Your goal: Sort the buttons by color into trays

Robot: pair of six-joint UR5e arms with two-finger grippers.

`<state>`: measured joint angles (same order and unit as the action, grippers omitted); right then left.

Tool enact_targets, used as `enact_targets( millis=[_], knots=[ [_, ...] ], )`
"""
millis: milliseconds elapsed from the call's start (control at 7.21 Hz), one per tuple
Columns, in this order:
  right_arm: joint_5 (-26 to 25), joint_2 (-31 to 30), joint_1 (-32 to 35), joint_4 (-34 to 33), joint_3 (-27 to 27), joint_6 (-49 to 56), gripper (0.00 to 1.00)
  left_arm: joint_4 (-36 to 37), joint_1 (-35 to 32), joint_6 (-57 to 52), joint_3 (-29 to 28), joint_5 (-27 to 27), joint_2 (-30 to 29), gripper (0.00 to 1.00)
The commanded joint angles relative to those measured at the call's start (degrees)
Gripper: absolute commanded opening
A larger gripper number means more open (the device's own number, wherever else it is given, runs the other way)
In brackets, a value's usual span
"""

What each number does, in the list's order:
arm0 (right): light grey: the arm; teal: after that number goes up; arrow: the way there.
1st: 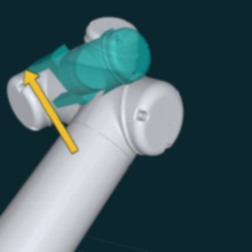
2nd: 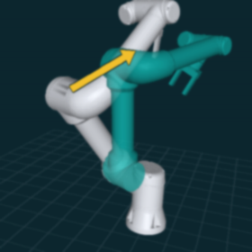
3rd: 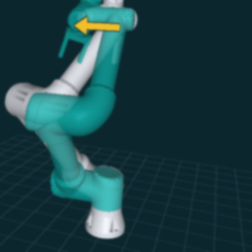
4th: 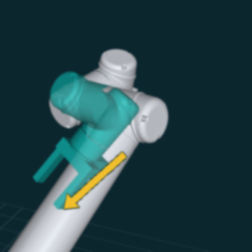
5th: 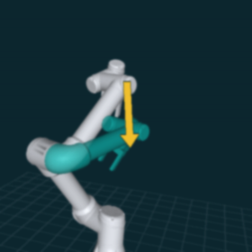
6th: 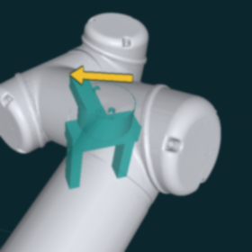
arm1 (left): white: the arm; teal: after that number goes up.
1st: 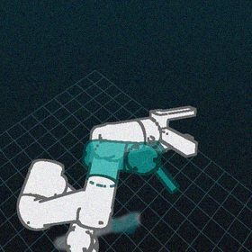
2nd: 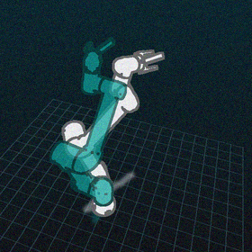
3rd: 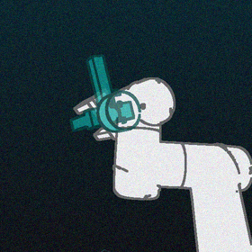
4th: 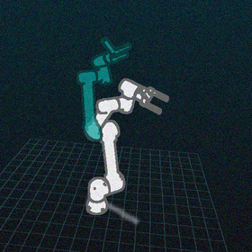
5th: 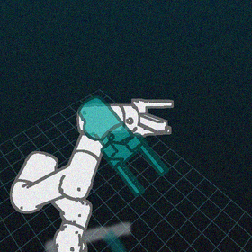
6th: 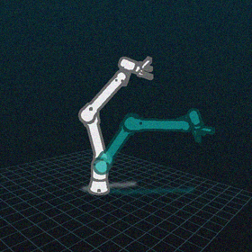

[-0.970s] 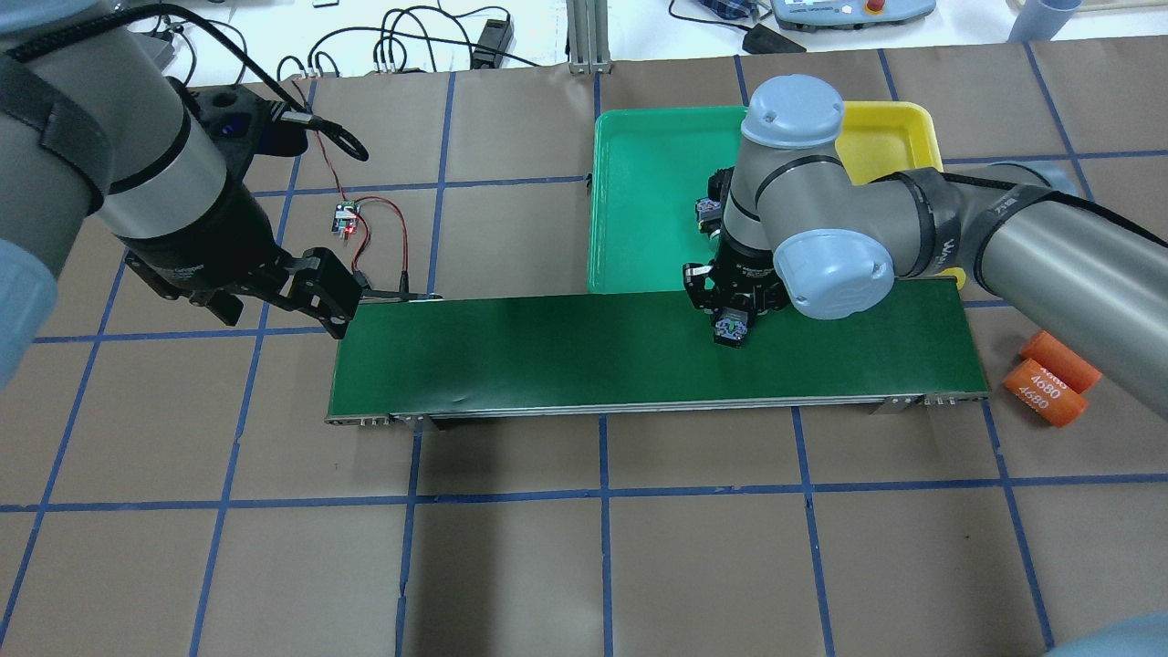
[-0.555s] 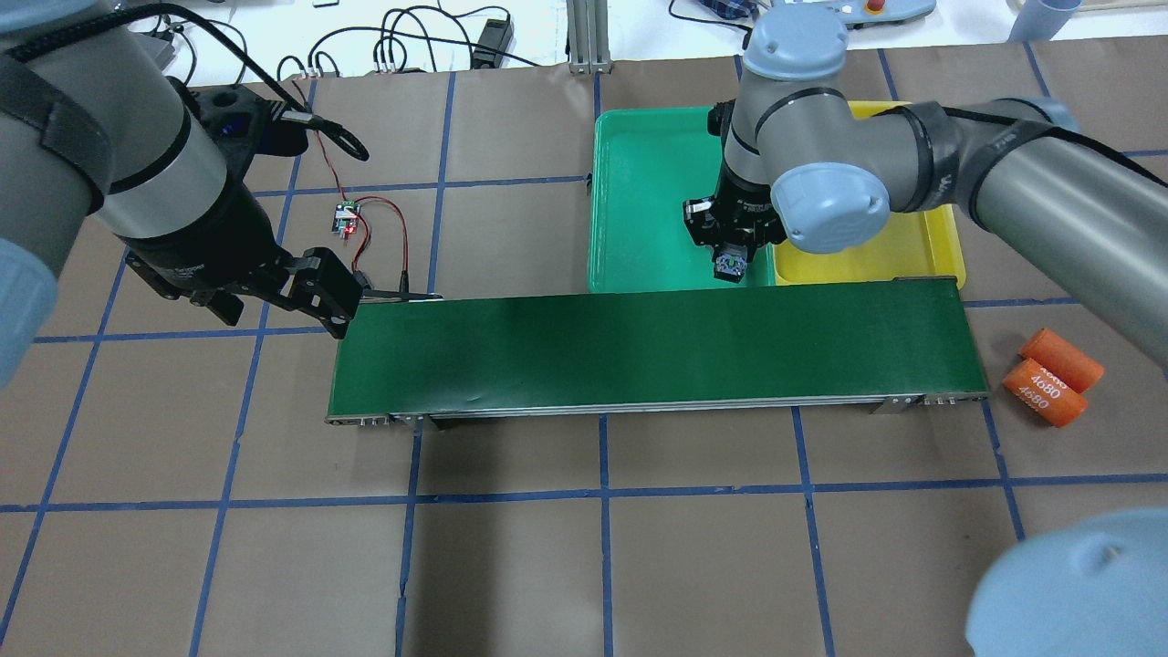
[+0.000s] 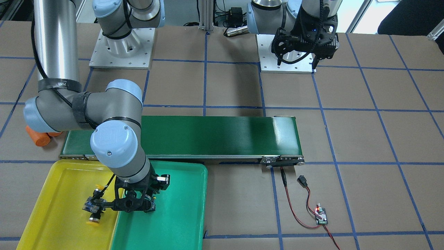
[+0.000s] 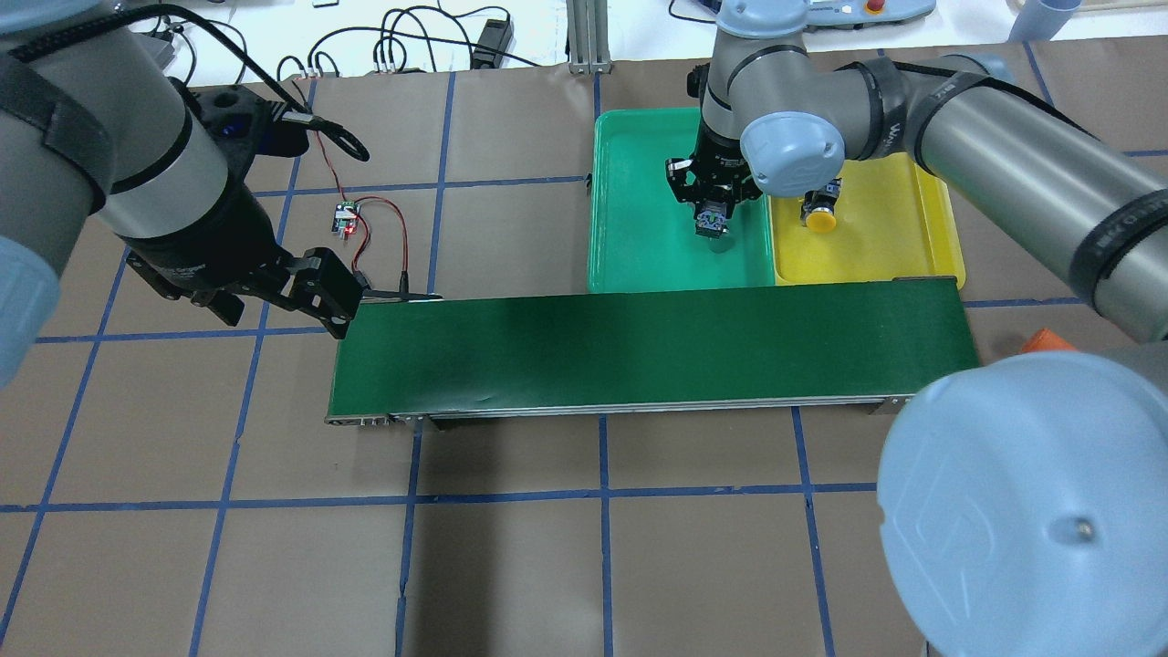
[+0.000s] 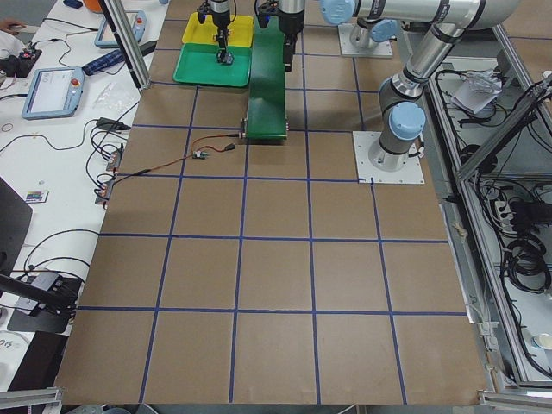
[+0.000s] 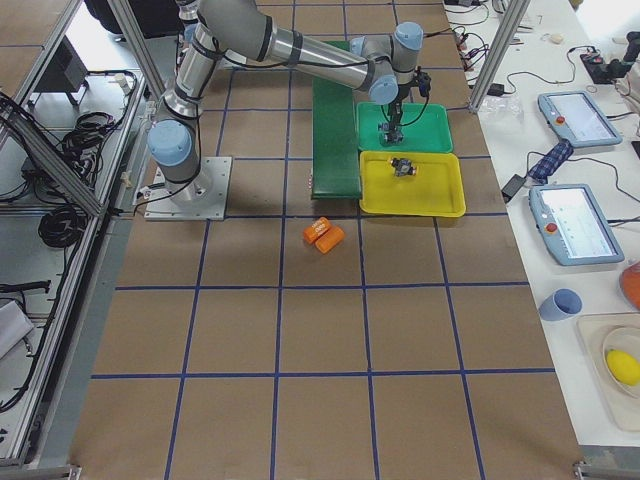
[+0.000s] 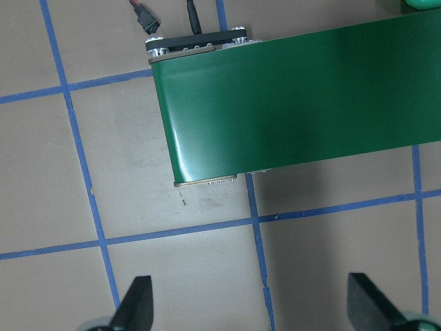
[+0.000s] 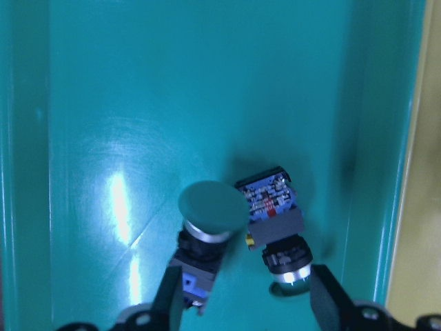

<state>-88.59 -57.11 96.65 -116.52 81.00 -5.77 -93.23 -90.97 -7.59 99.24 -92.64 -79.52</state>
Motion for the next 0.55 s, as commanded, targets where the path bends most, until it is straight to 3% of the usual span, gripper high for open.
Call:
enact_targets(
  millis=[0, 139, 416],
  knots=[
    [-0.3, -7.4, -1.1, 4.0, 0.1, 6.9, 1.00, -0.3, 0.0, 0.0, 0.0, -0.1, -0.3, 1.00],
    [-0.5, -13.1, -2.3, 7.5, 0.1, 8.0, 1.00, -0.3, 0.0, 0.0, 0.0, 0.0, -0.4, 1.00],
    [-1.0, -24.3, -5.3, 24.2, 0.5, 9.7, 1.00, -0.2, 0.0, 0.0, 0.0, 0.0, -0.4, 1.00]
  ],
)
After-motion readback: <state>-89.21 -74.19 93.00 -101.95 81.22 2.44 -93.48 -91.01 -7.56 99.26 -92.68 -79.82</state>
